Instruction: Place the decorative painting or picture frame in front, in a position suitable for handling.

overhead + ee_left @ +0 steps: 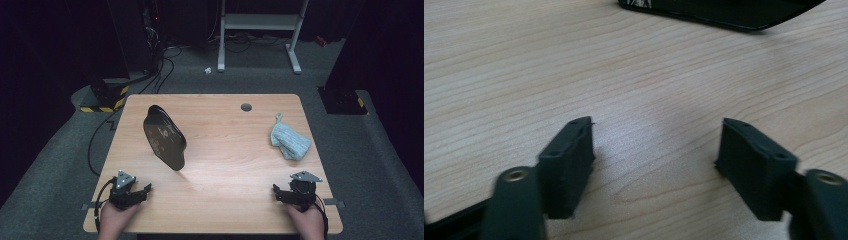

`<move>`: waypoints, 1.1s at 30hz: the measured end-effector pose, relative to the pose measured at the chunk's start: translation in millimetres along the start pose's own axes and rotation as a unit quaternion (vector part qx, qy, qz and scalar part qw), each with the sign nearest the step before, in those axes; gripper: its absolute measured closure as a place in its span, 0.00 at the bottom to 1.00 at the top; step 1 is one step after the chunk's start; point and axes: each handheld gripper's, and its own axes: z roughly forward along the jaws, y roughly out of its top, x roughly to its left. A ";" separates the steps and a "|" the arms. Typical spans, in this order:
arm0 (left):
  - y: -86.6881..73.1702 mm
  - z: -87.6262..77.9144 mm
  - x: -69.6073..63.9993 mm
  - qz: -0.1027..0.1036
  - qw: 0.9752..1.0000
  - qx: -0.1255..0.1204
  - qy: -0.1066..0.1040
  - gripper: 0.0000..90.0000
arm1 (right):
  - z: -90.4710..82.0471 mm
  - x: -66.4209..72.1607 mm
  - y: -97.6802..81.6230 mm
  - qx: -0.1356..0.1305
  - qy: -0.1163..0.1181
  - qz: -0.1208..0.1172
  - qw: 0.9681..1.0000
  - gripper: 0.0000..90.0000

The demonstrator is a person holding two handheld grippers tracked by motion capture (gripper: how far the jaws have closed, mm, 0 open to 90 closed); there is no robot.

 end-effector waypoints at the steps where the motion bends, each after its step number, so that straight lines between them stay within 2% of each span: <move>1: 0.9 -0.2 1.3 -0.007 1.000 0.000 -0.004 0.41 | -0.1 -0.1 0.0 0.000 0.000 -0.001 1.000 0.09; 3: 4.9 -1.7 5.0 -0.032 0.999 -0.005 -0.023 0.43 | 0.0 0.0 0.0 0.000 0.000 0.000 1.000 0.09; 4: 8.0 -3.6 5.6 -0.036 0.999 -0.016 -0.025 0.43 | 0.0 0.0 0.0 0.000 0.000 0.000 1.000 0.09; 9: 29.9 -15.9 6.2 -0.038 0.997 -0.062 -0.020 0.42 | 1.0 -0.1 1.1 0.001 0.003 -0.004 1.000 0.09; 12: 41.1 -20.7 4.9 -0.029 0.997 -0.076 -0.011 0.41 | 1.7 -0.1 1.8 0.001 0.004 -0.005 1.000 0.09; 18: 57.5 -25.6 2.1 -0.025 0.995 -0.093 -0.008 0.41 | 1.5 -0.1 1.6 0.000 0.005 -0.005 1.000 0.09; 29: 65.8 -21.3 -5.4 -0.022 0.994 -0.106 -0.017 0.40 | 0.4 0.4 0.5 0.001 0.017 -0.018 1.000 0.09; 33: 65.7 -13.7 -8.9 -0.021 0.994 -0.104 -0.014 0.40 | -3.5 -3.7 -1.0 -0.006 0.030 -0.006 1.000 0.17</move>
